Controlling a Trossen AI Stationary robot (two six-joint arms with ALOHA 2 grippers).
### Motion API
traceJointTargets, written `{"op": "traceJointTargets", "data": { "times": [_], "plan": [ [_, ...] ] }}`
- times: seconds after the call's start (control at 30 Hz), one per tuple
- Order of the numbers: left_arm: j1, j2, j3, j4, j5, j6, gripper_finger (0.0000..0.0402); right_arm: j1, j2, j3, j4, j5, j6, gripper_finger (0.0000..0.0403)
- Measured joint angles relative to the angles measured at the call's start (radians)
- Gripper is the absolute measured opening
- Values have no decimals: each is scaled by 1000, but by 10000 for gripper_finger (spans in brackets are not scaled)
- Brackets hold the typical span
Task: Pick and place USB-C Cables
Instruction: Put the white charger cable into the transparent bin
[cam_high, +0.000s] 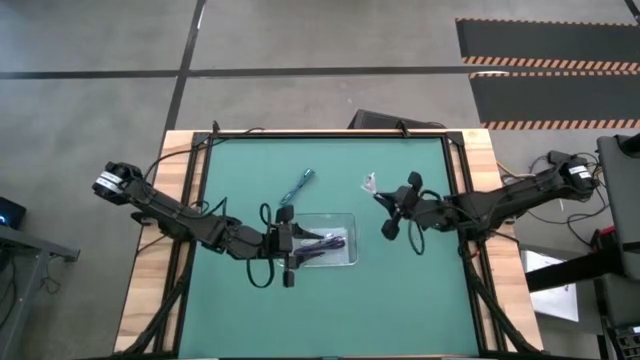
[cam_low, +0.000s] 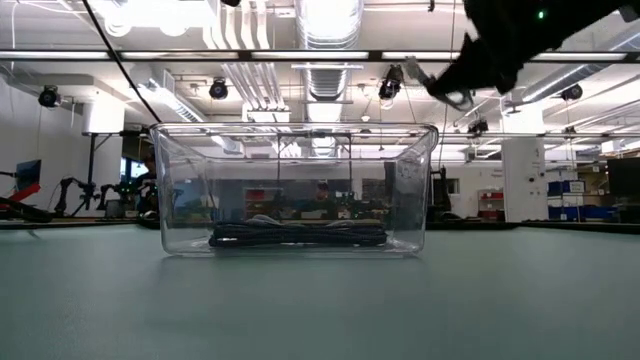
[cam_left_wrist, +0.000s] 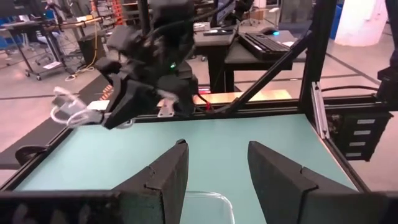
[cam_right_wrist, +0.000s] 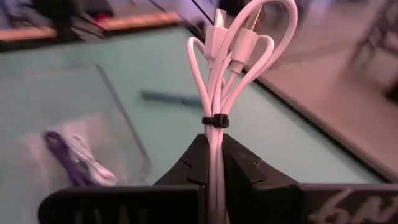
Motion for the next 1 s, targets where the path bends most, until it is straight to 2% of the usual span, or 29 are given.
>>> {"op": "traceJointTargets", "data": {
  "times": [0.13, 0.33, 0.57, 0.7, 1.0],
  "plan": [
    [2, 0, -1, 17, 0, 0, 151, 50, 35, 0, 170, -3, -147, 13],
    [20, 7, -19, 77, 0, 1, 151, 107, 109, 0, 362, -5, -277, 13],
    [62, 84, -57, 255, 0, 2, 151, 121, 171, 2, 534, -131, -344, 13],
    [96, 154, -69, 381, 0, 1, 151, 121, 174, 3, 564, -190, -352, 13],
    [150, 295, -55, 598, 6, 2, 151, 121, 172, 4, 564, -213, -354, 13]
  ]
}}
